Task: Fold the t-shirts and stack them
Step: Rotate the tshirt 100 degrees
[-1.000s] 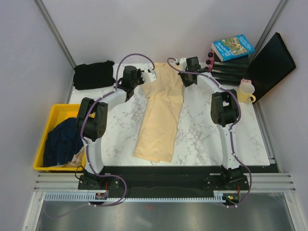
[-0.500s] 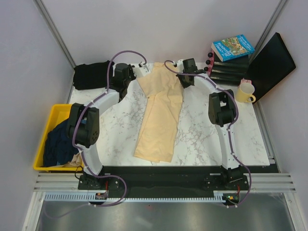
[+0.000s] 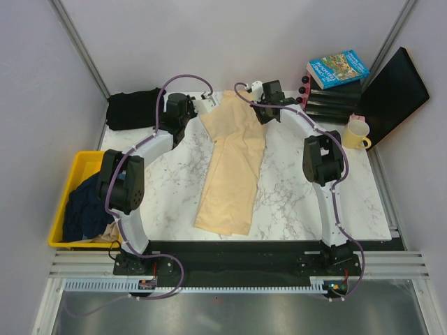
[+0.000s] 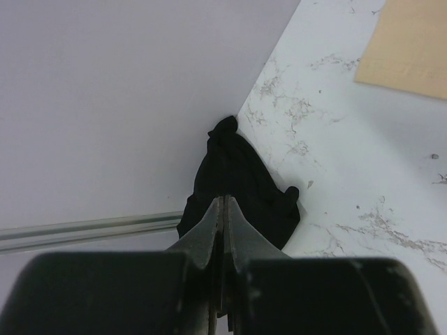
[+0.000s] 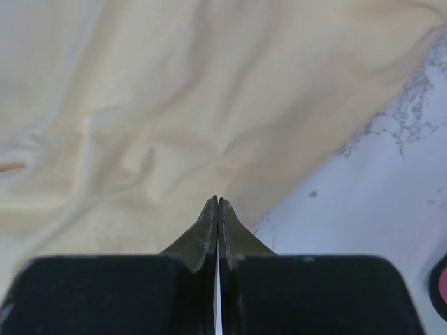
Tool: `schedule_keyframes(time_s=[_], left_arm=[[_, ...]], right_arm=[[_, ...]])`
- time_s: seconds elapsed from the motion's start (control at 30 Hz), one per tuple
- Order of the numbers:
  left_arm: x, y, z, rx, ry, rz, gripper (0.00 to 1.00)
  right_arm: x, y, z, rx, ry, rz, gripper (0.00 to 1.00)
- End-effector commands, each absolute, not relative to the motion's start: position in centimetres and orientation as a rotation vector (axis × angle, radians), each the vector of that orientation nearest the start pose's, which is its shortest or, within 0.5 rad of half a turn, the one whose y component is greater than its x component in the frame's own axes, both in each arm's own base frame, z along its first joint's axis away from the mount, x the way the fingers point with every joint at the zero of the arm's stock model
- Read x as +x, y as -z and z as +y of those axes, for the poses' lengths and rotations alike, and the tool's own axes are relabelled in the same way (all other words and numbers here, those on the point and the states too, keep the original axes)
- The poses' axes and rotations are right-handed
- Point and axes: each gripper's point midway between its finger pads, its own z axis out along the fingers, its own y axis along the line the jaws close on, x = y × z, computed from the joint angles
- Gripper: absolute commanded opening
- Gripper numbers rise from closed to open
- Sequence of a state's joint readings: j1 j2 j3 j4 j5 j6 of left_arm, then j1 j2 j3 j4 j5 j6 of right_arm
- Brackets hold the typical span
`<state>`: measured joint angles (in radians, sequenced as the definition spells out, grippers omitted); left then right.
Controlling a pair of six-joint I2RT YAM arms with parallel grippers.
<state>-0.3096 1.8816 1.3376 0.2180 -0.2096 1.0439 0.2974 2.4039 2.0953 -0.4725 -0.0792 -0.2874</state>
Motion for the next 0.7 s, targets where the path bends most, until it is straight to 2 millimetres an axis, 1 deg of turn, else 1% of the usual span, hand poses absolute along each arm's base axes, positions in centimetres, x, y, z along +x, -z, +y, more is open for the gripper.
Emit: schedule_keyframes(time_s=[0.0, 0.07, 0.2, 0.23, 0.27, 0.37, 0.47, 0.53, 0.67], left_arm=[[55.9, -22.1, -10.0, 1.014, -0.703, 1.579, 0.02], [55.8, -21.9, -10.0, 1.016, -0.703, 1.583, 0.02], [55.6, -21.9, -9.8, 1.019, -0.712, 1.583, 0.02], [55.6, -21.9, -9.8, 1.021, -0.716, 1.581, 0.02], [55.5, -21.8, -9.7, 1.02, -0.716, 1.583, 0.02], [55.4, -21.9, -9.6, 1.017, -0.722, 1.58, 0.02], [55.3, -21.9, -9.3, 1.013, -0.729, 1.582, 0.02], [55.2, -22.4, -9.0, 1.002, -0.735, 1.575, 0.02], [54.7, -22.0, -8.6, 0.994, -0.734, 1.584, 0.02]], right_arm=[[57.9, -7.7, 21.6, -0.76, -0.239, 2.204, 0.0], [57.5, -6.7, 22.0, -0.766, -0.257, 2.226, 0.0], [56.9, -4.8, 22.0, -0.783, -0.262, 2.272, 0.0], [56.8, -4.5, 21.8, -0.787, -0.252, 2.281, 0.0], [56.7, -3.8, 21.5, -0.792, -0.244, 2.295, 0.0], [56.9, -3.1, 20.9, -0.812, -0.191, 2.303, 0.0], [57.6, -2.7, 20.3, -0.834, -0.134, 2.294, 0.0], [58.1, -2.5, 20.2, -0.866, -0.105, 2.277, 0.0], [60.2, -1.9, 19.5, -0.909, 0.013, 2.237, 0.0]])
